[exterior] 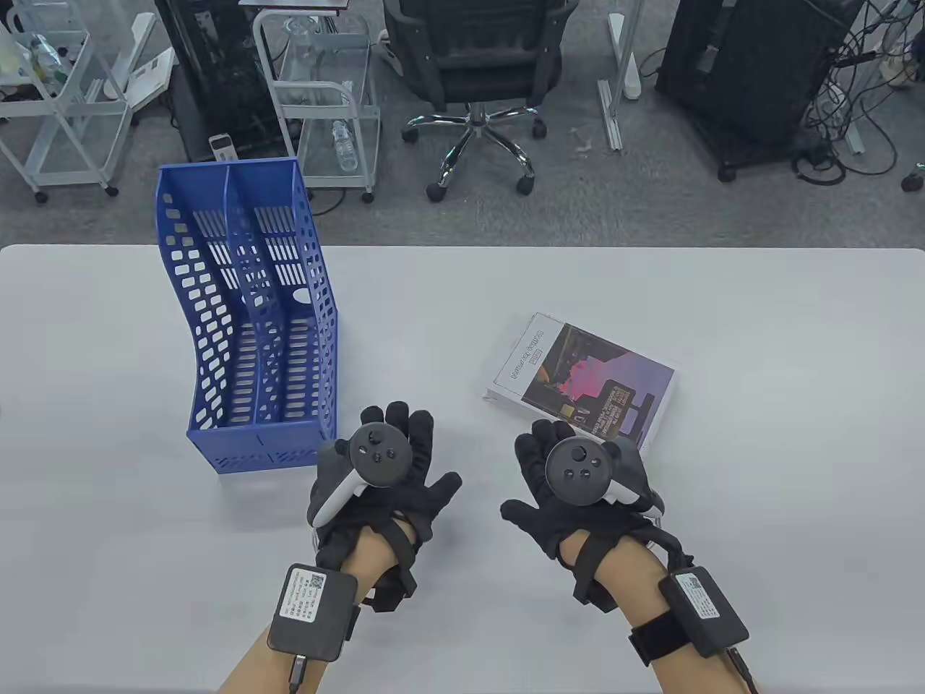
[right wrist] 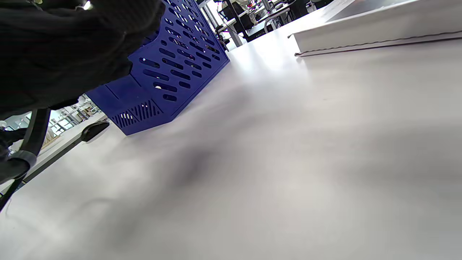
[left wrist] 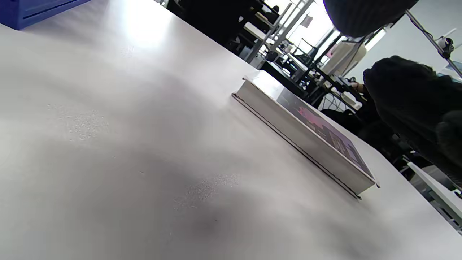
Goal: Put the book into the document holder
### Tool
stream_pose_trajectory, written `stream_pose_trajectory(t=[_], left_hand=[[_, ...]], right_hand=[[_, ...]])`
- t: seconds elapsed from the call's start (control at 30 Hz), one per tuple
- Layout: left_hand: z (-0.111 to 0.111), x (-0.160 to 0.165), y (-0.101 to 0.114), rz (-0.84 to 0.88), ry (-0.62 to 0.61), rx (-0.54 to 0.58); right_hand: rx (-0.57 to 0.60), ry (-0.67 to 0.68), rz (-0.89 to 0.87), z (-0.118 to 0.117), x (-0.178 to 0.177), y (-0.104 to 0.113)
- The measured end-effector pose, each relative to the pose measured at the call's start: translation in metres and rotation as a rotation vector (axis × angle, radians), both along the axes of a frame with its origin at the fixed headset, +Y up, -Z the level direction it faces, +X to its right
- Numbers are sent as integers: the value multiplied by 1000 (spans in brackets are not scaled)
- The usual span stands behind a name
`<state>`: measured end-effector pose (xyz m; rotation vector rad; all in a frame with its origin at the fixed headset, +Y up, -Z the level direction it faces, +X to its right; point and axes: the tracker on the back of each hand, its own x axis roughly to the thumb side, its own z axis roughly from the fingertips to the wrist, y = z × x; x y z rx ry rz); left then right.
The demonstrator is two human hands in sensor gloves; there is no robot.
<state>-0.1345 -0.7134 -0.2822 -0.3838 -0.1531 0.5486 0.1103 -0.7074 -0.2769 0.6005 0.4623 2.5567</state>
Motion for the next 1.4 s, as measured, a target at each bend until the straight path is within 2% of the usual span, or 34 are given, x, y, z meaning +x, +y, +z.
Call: stream_pose_trajectory(t=[0.2, 0.6, 0.8, 1.0, 1.1, 1.27, 1.4], left_hand=[[0, 1, 6, 17, -10, 44], [-1, 3, 6, 4, -27, 31], [0, 4, 6, -16, -32, 19], [-2, 6, 5, -12, -27, 13], [-2, 9, 2, -34, -38, 0], [0, 13, 0, -46, -53, -1], [0, 14, -2, -58, -60, -8]], right_hand=[[-2, 18, 7, 1, -4, -1], [9, -9, 16, -6, 4, -3], [111, -177, 96, -36, 54, -13], [29, -356, 53, -50, 113, -28], [11, -399, 92, -54, 128, -37], [-88, -339, 181, -56, 129, -53], [-74, -352, 200, -53, 118, -44]])
